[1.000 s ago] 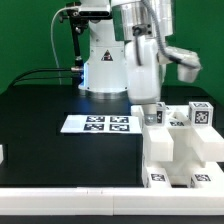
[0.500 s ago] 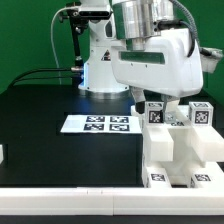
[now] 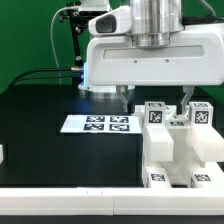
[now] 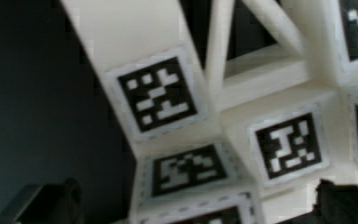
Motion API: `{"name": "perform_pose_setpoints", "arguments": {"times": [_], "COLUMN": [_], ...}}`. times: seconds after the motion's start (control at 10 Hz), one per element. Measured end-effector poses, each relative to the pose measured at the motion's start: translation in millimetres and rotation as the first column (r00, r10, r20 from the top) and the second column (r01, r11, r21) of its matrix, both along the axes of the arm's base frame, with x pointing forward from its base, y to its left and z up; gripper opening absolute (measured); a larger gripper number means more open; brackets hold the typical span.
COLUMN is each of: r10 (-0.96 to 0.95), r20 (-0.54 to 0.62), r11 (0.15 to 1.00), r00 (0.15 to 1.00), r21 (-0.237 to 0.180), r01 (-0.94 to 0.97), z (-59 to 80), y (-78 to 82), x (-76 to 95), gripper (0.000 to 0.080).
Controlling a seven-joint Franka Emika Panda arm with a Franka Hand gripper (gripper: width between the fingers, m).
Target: Assemble chair
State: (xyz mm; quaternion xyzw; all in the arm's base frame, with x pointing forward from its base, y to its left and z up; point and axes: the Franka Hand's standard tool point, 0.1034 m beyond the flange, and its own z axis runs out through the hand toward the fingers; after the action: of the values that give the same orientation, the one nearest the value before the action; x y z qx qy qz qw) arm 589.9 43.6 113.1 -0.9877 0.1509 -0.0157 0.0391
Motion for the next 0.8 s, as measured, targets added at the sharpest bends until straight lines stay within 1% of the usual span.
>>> {"name": "perform_pose_setpoints", "arguments": {"times": [0.1, 0.2, 0.3, 0.4, 0.5, 0.6, 0.7, 0.8], "r10": [0.007, -0.034, -0.087, -0.187, -0.232, -0.322, -0.403, -0.514], "r20": [0.001, -0.003, -0.007, -0.016, -0.019, -0.027, -0.034, -0.043], "r11": [1.0, 0.999, 0.996, 0.982, 0.973, 0.947, 0.915, 0.857], "r00": [1.0, 0.999, 0.996, 0.982, 0.973, 0.946, 0.915, 0.857], "r21": [0.001, 0.003, 0.005, 0.008, 0.01, 0.012, 0.013, 0.013], "r01": [-0.007, 0.034, 0.087, 0.187, 0.232, 0.322, 0.403, 0.515], "z": [-0.1, -0.3, -0.6, -0.9, -0.9, -0.9, -1.0, -0.7], "y": [0.2, 0.3, 0.3, 0.5, 0.5, 0.7, 0.7, 1.1], "x": [0.0, -0.1, -0.2, -0.3, -0.3, -0.3, 0.0, 2.4], "gripper": [0.0639, 0.0639, 0.0437, 0.0303, 0.0303, 0.0281, 0.0281, 0.0281]}}
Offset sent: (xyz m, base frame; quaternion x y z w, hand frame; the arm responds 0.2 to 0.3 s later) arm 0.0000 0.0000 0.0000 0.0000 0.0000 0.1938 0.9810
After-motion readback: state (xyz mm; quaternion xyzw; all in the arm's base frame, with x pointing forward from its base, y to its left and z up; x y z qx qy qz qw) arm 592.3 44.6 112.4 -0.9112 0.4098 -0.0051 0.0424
